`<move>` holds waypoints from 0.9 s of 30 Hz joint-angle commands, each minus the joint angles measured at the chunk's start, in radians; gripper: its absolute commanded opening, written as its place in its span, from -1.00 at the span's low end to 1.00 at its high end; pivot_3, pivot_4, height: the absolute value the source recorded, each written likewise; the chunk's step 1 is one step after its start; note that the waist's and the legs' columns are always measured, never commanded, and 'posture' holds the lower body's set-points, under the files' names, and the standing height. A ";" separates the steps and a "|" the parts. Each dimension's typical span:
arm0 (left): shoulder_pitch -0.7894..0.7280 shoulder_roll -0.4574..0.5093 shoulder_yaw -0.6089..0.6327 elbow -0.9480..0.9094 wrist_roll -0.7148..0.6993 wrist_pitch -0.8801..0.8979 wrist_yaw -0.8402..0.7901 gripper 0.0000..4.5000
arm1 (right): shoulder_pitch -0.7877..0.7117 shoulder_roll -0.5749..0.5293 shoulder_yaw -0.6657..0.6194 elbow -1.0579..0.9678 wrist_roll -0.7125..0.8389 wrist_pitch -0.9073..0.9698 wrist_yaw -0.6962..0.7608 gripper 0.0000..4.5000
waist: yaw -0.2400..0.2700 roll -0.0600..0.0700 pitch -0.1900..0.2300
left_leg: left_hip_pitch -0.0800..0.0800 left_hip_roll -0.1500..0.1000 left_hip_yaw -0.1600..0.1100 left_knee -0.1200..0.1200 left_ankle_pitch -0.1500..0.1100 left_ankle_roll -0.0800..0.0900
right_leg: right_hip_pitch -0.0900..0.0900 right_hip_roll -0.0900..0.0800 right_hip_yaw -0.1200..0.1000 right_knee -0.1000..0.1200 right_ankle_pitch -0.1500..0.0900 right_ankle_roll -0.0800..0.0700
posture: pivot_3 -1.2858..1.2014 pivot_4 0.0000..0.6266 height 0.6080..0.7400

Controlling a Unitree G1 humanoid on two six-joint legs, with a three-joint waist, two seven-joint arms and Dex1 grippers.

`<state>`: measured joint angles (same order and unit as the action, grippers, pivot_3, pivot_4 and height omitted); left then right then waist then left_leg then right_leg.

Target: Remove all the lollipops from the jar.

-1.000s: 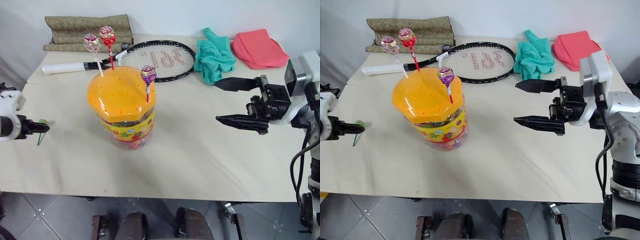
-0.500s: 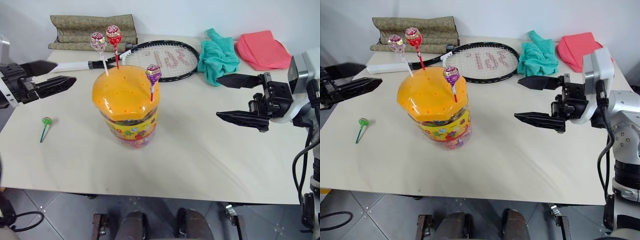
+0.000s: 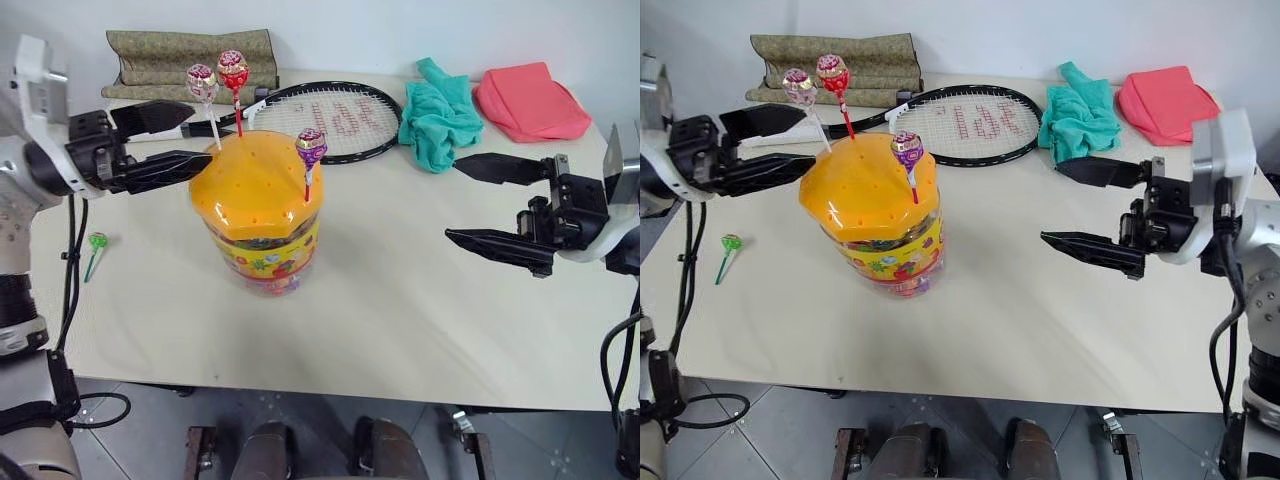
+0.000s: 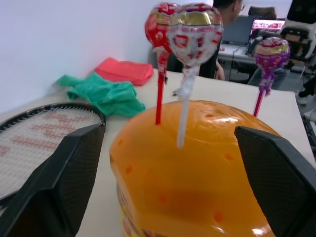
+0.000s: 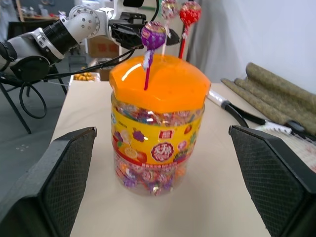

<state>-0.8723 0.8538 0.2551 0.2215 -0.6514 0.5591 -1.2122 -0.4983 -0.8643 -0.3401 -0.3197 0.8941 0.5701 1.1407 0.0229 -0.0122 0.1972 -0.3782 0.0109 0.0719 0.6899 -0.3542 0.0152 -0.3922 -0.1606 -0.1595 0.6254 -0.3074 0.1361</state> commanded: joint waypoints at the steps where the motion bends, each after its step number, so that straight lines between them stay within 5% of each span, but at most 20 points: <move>1: -0.042 -0.006 -0.010 0.028 0.021 -0.053 -0.024 0.56 | 0.013 -0.023 -0.060 -0.047 0.029 -0.001 -0.024 1.00 | 0.000 0.000 0.000 | 0.000 0.000 0.000 0.000 0.000 0.000 | 0.000 0.000 0.000 0.000 0.000 0.000 | 0.03 -0.52 1.00; 12: -0.103 -0.035 -0.013 0.030 0.002 -0.049 -0.031 -0.99 | 0.040 -0.040 -0.075 -0.065 0.044 -0.009 -0.056 1.00 | 0.000 0.000 0.000 | 0.000 0.000 0.000 0.001 0.000 0.000 | 0.000 0.000 0.000 0.000 0.000 0.000 | 0.03 -0.52 1.00; 19: -0.138 -0.026 0.016 -0.015 -0.024 -0.014 0.010 -0.99 | 0.030 -0.047 -0.069 -0.054 0.042 -0.016 -0.053 1.00 | 0.000 0.000 0.000 | -0.005 0.000 -0.003 0.006 -0.001 0.001 | 0.000 0.000 -0.002 0.000 0.000 0.000 | 0.03 -0.52 1.00; 27: -0.208 0.100 0.049 -0.017 0.052 0.215 0.333 -0.99 | -0.016 -0.040 -0.033 -0.009 0.018 -0.034 -0.026 1.00 | -0.002 0.000 0.000 | -0.008 0.000 -0.006 0.008 -0.001 0.002 | -0.002 0.000 -0.003 0.000 0.000 0.000 | 0.03 -0.52 1.00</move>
<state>-1.0803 0.9247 0.2794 0.2083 -0.6234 0.7175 -0.9447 -0.4995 -0.8928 -0.3581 -0.3259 0.9184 0.5571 1.1057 0.0204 -0.0120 0.1971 -0.3857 0.0113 0.0664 0.6976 -0.3553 0.0171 -0.3938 -0.1605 -0.1623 0.6259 -0.3074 0.1361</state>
